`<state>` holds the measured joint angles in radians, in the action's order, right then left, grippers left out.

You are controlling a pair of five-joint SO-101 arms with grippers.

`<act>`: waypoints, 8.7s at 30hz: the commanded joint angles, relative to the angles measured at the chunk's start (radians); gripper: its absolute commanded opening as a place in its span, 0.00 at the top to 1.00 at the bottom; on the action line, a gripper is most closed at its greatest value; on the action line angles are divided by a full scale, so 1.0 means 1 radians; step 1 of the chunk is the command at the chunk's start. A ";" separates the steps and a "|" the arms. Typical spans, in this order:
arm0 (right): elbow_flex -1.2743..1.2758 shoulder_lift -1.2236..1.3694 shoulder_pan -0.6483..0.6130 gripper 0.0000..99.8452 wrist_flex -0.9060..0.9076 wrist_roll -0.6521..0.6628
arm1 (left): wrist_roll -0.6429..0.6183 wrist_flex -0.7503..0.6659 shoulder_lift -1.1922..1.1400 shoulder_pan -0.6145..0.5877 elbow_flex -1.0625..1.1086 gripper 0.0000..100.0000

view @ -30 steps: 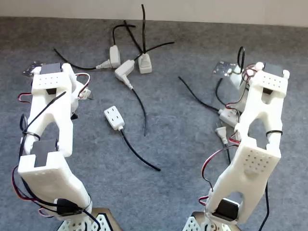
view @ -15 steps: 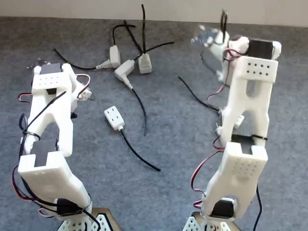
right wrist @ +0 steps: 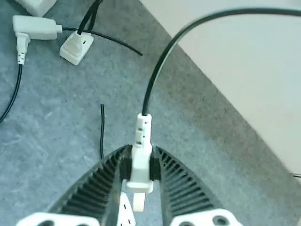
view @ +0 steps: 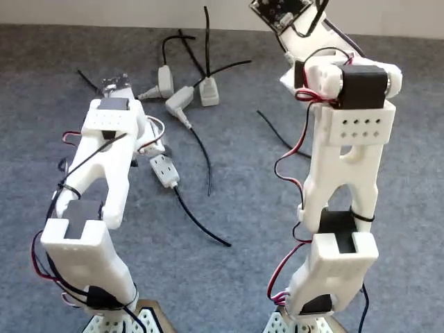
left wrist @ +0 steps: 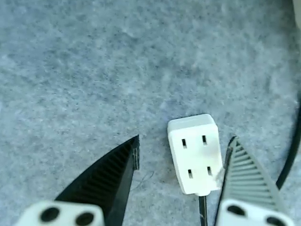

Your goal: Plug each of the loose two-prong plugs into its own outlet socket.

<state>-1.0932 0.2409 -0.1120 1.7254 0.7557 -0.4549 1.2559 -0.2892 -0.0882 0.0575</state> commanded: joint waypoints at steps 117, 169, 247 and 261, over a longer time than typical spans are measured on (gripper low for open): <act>0.077 0.325 0.530 0.99 0.024 0.494 | 0.008 -0.123 0.007 -0.004 0.039 0.71; -0.674 -0.117 0.004 0.99 0.041 -1.456 | 0.009 -0.121 0.016 -0.005 0.038 0.71; 2.387 -1.558 0.058 0.99 -2.041 -2.007 | 0.009 -0.129 0.102 0.265 -0.125 0.81; 2.545 -1.569 0.174 0.99 -2.287 -2.013 | 0.009 -0.137 0.314 0.604 -0.120 0.81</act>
<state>1.4538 -1.3073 0.0169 -0.5071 -1.2436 -0.4519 1.1362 -0.0545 0.4319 -0.0284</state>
